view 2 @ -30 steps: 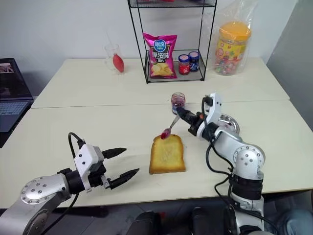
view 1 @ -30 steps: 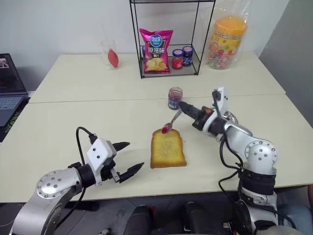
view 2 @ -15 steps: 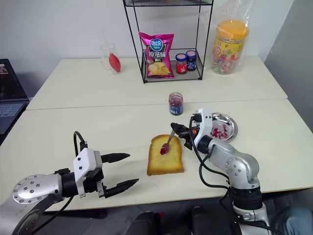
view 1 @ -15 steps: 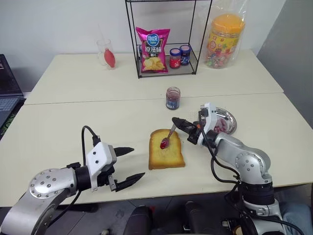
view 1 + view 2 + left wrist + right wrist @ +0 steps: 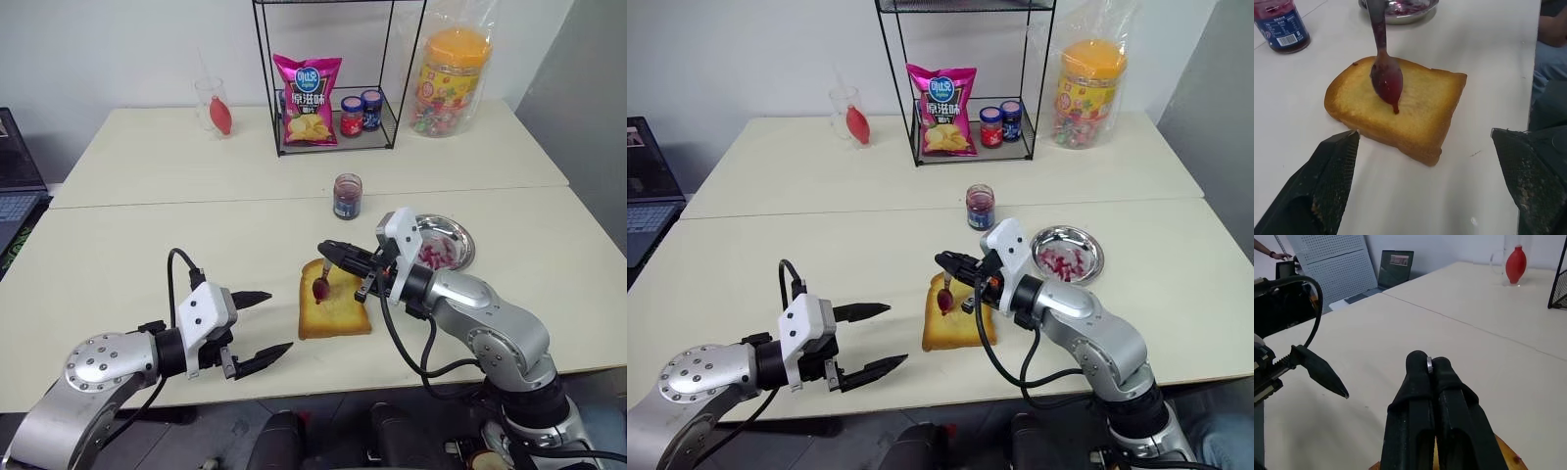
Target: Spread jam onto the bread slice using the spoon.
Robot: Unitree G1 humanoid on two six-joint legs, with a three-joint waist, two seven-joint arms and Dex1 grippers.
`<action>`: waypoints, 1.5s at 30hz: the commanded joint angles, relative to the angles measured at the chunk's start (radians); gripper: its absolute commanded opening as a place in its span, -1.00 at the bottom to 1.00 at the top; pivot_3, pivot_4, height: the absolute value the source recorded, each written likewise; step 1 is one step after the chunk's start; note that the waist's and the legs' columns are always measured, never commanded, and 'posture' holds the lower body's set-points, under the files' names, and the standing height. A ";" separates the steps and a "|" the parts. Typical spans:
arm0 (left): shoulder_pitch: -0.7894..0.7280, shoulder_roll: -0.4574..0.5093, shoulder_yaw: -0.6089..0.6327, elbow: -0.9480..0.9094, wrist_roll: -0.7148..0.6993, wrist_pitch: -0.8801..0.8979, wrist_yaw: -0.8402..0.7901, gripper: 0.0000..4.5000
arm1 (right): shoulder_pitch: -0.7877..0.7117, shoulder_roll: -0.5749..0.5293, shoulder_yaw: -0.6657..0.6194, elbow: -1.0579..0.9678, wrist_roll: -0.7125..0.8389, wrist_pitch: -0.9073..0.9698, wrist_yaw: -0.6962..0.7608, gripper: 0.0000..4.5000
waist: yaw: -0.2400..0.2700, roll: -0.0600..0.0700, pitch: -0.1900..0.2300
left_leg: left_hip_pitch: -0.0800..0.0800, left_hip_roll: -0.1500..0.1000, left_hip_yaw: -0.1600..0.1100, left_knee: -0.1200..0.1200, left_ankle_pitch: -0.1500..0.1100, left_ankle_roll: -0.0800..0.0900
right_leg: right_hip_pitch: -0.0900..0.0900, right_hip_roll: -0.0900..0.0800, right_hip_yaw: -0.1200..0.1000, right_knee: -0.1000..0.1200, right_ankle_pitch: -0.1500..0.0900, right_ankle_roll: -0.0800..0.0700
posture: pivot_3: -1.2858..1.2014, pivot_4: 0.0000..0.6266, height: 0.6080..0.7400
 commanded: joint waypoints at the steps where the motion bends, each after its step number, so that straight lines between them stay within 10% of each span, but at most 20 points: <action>1: -0.016 -0.003 -0.006 -0.001 0.002 -0.022 0.000 1.00 | -0.023 -0.014 0.018 -0.046 -0.057 -0.082 0.044 -0.97 | 0.000 0.000 0.000 | 0.000 0.000 0.000 0.000 0.000 0.000 | 0.000 0.000 0.000 0.000 0.000 0.000 | 0.03 -0.52 1.00; 25: -0.100 0.010 -0.043 0.017 -0.002 0.007 -0.001 1.00 | -0.034 -0.102 -0.010 -0.054 -0.178 -0.201 0.199 -0.97 | 0.002 -0.001 0.000 | 0.000 0.000 0.000 0.000 0.000 0.000 | 0.000 0.000 0.000 0.001 0.000 0.000 | 0.03 -0.52 1.00; 45: -0.034 0.038 0.007 0.016 -0.011 -0.009 -0.046 1.00 | 0.120 0.277 -0.355 0.133 0.311 0.205 -0.173 -0.97 | 0.001 -0.002 -0.001 | 0.001 0.001 0.000 0.001 0.000 0.000 | 0.001 0.000 0.000 0.003 0.000 -0.001 | 0.03 -0.52 1.00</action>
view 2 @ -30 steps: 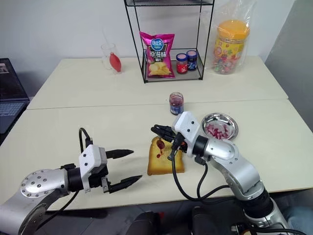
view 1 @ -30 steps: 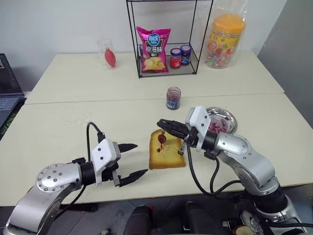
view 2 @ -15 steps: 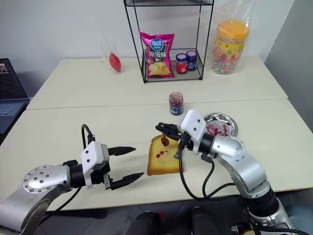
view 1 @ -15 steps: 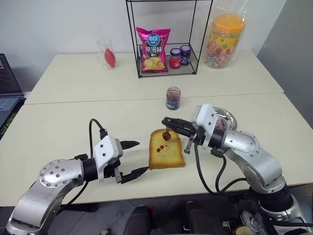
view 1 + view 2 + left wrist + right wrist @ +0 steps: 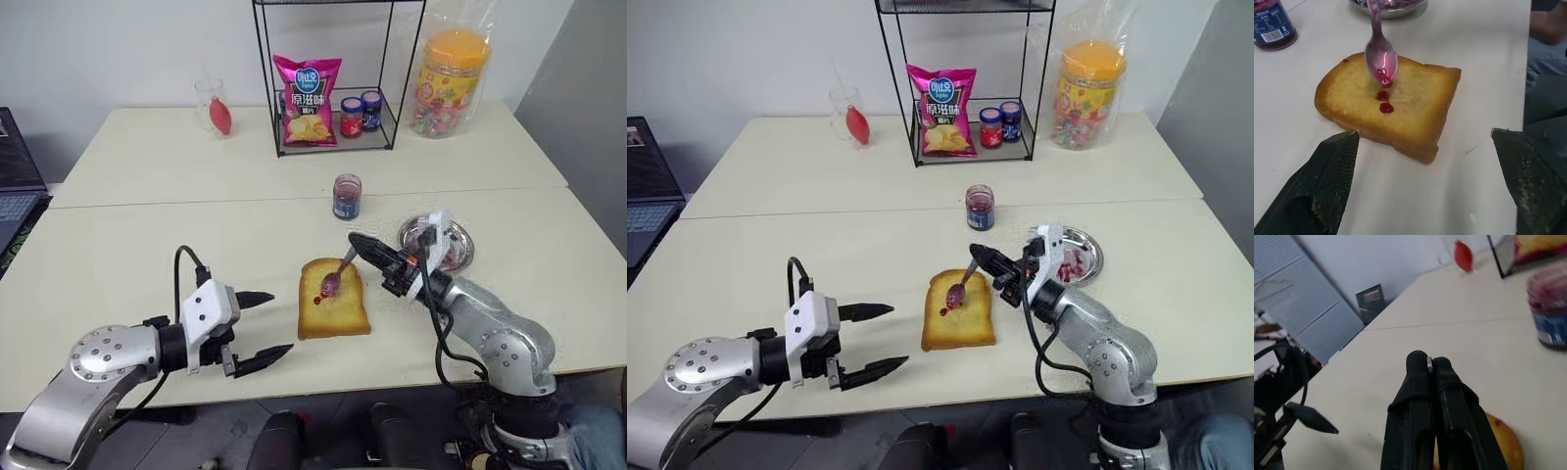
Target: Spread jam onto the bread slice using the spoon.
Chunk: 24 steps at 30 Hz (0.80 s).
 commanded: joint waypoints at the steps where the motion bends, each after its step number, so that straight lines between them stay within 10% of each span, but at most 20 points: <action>1: 0.003 0.011 0.025 -0.019 -0.007 -0.016 -0.006 1.00 | 0.014 0.053 -0.044 0.024 0.080 0.021 -0.052 -0.97 | 0.000 0.000 0.000 | 0.000 0.000 0.000 0.000 0.000 0.000 | 0.000 0.000 0.000 0.000 0.000 0.000 | 0.03 -0.52 1.00; 24: 0.012 0.010 -0.006 -0.040 0.011 -0.022 -0.003 1.00 | 0.073 -0.005 -0.224 0.064 0.329 0.139 -0.216 -0.97 | 0.001 0.000 0.000 | 0.000 -0.001 0.000 0.000 0.000 0.000 | 0.000 0.000 0.000 -0.001 0.000 0.000 | 0.03 -0.52 1.00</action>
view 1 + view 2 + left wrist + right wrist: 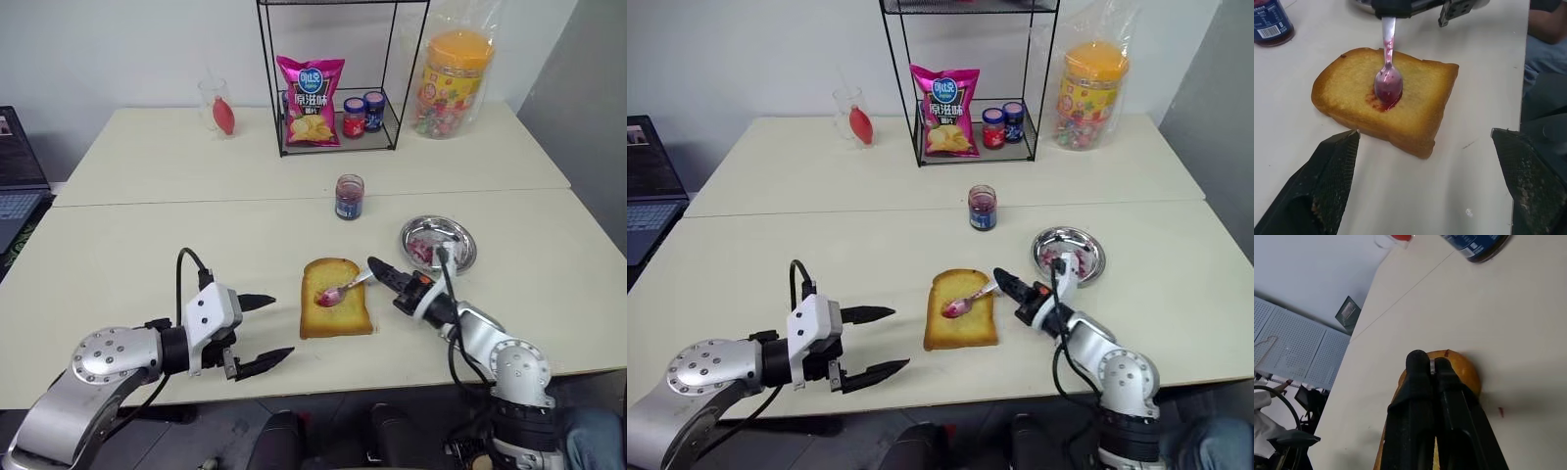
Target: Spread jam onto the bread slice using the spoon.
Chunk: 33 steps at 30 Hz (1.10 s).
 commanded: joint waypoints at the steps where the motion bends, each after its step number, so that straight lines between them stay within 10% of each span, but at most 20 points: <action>1: 0.001 0.012 0.006 -0.037 -0.002 -0.018 -0.006 1.00 | -0.031 -0.010 -0.062 -0.033 0.107 0.021 -0.071 -0.97 | 0.000 0.000 0.000 | 0.000 0.000 0.000 0.000 0.000 0.000 | 0.000 0.000 0.000 0.000 0.000 0.000 | 0.03 -0.52 1.00; 16: 0.020 0.016 -0.001 -0.041 0.005 -0.026 -0.017 1.00 | -0.109 0.087 0.001 0.083 0.185 0.073 -0.243 -0.97 | -0.003 0.000 0.000 | -0.001 0.000 0.000 -0.001 0.000 0.000 | -0.001 0.001 0.000 -0.001 0.000 0.000 | 0.03 -0.52 1.00; 33: 0.025 0.007 -0.007 -0.026 0.020 -0.048 -0.020 1.00 | -0.075 -0.127 -0.042 0.042 0.398 0.121 -0.296 -0.97 | -0.002 0.000 0.000 | -0.001 0.000 0.000 -0.001 0.000 0.000 | 0.000 0.001 0.000 -0.002 0.000 0.000 | 0.03 -0.52 1.00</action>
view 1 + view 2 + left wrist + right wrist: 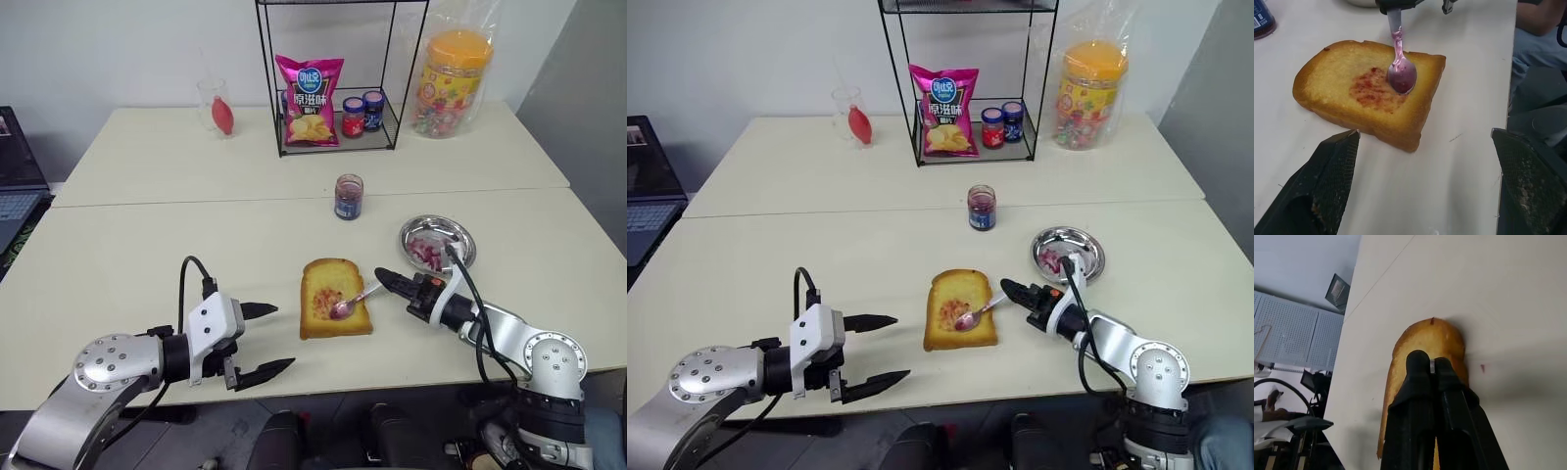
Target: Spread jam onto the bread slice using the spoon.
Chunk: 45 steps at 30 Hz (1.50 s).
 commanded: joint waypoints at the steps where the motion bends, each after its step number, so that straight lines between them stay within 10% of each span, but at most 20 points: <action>1: -0.006 0.002 0.005 -0.016 0.002 -0.025 -0.001 1.00 | -0.043 0.002 -0.002 -0.004 0.041 -0.040 -0.026 -0.97 | 0.000 0.000 0.000 | 0.000 0.000 0.000 0.000 0.000 0.000 | 0.000 0.000 0.000 0.000 0.000 0.000 | 0.03 -0.52 1.00; 32: -0.075 -0.020 -0.024 0.018 0.009 -0.019 0.030 1.00 | -0.166 0.093 0.125 0.045 -0.148 -0.159 0.059 -0.97 | -0.003 0.000 0.000 | 0.000 0.002 0.000 -0.002 0.000 0.000 | -0.001 0.002 0.000 0.002 0.000 0.000 | 0.03 -0.52 1.00; 45: -0.066 -0.024 -0.006 0.015 0.010 -0.021 0.049 1.00 | -0.158 -0.103 0.071 -0.033 -0.172 -0.136 0.158 -0.97 | 0.000 0.000 0.000 | -0.001 0.000 0.001 -0.001 0.000 0.000 | -0.001 0.001 0.001 -0.001 0.001 0.001 | 0.03 -0.52 1.00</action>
